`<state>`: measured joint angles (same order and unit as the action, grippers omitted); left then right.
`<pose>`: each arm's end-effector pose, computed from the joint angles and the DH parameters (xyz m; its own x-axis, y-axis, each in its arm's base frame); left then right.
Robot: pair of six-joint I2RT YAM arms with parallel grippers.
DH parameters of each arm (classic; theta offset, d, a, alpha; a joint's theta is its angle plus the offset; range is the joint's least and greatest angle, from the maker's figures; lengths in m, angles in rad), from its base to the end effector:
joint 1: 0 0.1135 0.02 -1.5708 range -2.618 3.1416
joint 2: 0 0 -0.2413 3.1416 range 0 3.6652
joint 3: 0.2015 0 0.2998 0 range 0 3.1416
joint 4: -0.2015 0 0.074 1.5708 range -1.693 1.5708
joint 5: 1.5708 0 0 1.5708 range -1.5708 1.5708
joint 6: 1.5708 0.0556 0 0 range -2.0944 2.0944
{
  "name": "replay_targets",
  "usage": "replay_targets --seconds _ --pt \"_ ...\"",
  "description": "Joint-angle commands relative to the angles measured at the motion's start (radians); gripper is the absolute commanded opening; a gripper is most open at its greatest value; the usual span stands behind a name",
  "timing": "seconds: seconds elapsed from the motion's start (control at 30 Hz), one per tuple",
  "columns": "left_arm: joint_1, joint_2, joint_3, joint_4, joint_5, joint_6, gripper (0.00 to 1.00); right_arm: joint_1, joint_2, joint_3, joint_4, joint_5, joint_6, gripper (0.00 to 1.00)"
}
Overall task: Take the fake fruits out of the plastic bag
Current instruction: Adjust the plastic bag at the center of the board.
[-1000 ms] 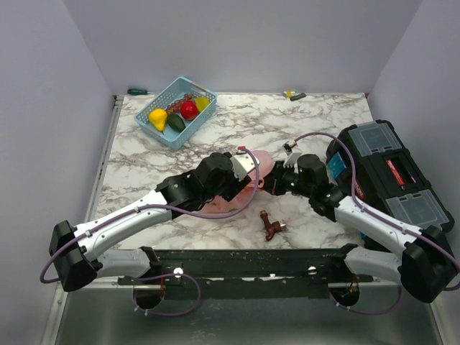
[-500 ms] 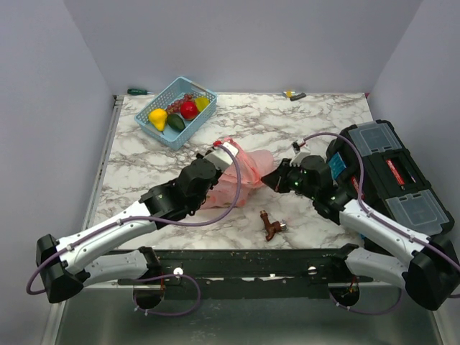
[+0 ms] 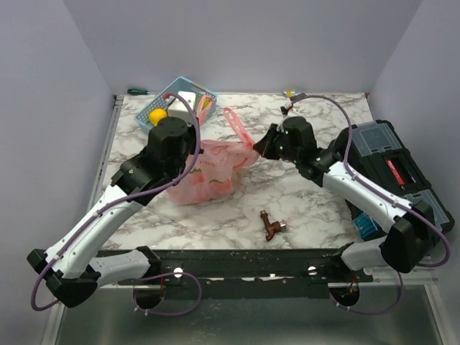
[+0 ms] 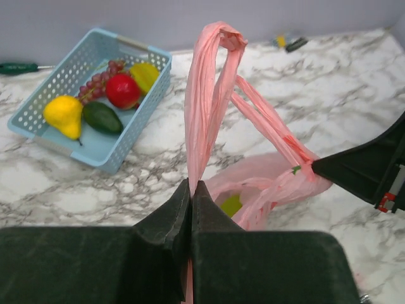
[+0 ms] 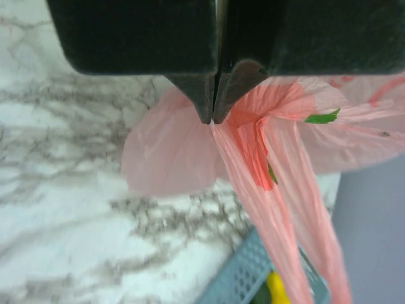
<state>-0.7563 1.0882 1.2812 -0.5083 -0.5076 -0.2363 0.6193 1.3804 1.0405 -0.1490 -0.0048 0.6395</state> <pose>0.2377 -0.1871 0.4045 -0.2810 -0.0162 -0.9596 0.2035 0.9761 -0.0760 0.3139 0.2241 0.2482 -0.6553 0.2658 -0.7070 -0.2403 0.8141 0.5287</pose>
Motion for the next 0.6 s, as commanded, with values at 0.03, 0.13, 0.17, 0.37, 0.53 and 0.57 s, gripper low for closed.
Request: replay_targets --seconds 0.03,0.13,0.17,0.37,0.53,0.57 --pt "0.095 0.016 0.167 -0.062 0.132 -0.097 0.0 -0.018 0.013 0.209 -0.143 0.152 -0.122 0.01" --pt "0.149 -0.001 0.178 -0.025 0.189 -0.082 0.0 -0.018 0.009 0.245 -0.148 0.139 -0.136 0.01" --pt "0.16 -0.012 0.162 0.003 0.229 -0.069 0.0 -0.018 0.003 0.239 -0.141 0.13 -0.14 0.01" --pt "0.171 -0.144 -0.12 0.209 0.274 0.02 0.0 -0.018 -0.088 0.076 -0.052 0.124 -0.166 0.01" --pt "0.171 -0.255 -0.322 0.352 0.267 0.052 0.0 -0.018 -0.193 -0.081 0.032 0.047 -0.157 0.01" --pt "0.171 -0.276 -0.356 0.377 0.266 0.055 0.0 -0.018 -0.205 -0.103 0.03 0.021 -0.158 0.02"
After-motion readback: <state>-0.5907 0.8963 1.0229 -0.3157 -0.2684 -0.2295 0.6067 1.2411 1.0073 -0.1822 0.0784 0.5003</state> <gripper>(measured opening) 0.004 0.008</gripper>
